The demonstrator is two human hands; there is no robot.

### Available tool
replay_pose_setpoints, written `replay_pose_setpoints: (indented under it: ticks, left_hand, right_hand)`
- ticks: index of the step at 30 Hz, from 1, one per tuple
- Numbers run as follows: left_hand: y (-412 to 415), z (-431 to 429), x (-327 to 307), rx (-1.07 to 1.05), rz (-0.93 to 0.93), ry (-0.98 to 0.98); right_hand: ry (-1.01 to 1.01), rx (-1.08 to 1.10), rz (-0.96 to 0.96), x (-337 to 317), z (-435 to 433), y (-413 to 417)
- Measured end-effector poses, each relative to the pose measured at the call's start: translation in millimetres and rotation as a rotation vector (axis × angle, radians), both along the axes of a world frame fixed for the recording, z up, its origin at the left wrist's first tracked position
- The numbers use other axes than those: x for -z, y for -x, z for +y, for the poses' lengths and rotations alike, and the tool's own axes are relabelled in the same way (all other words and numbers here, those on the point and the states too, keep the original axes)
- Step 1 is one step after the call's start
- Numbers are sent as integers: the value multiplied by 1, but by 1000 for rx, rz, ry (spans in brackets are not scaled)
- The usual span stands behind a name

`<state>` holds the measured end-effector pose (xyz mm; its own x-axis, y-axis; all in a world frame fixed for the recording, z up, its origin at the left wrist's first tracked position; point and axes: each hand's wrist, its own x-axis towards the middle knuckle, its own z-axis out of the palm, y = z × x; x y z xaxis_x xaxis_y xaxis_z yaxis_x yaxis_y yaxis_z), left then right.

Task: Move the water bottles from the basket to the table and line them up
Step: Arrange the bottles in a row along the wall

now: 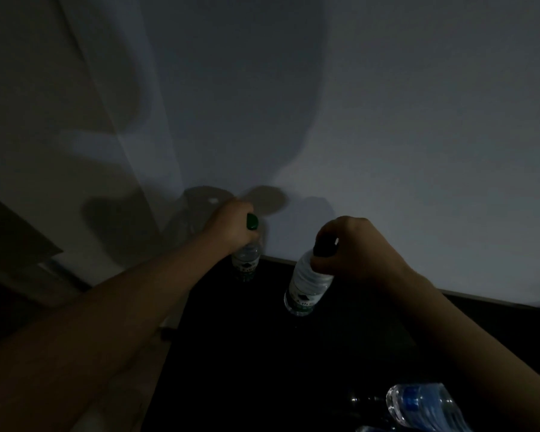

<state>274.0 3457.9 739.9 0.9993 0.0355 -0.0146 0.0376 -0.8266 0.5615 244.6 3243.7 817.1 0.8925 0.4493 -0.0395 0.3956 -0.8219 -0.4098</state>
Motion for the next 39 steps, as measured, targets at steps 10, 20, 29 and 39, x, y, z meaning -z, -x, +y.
replay_pose_setpoints:
  ticks: [10,20,29,39]
  left_hand:
    - [2,2,-1,29,-9,-9]
    - [-2,5,1,110,12,-60]
    - [-5,8,5,106,5,-27]
    - [-6,6,7,112,33,-3]
  right_hand:
    - [34,-3,-10,19,27,-33]
    - [58,39,40,33,43,-51]
    - [74,52,41,42,53,-57]
    - [70,53,50,51,57,-60]
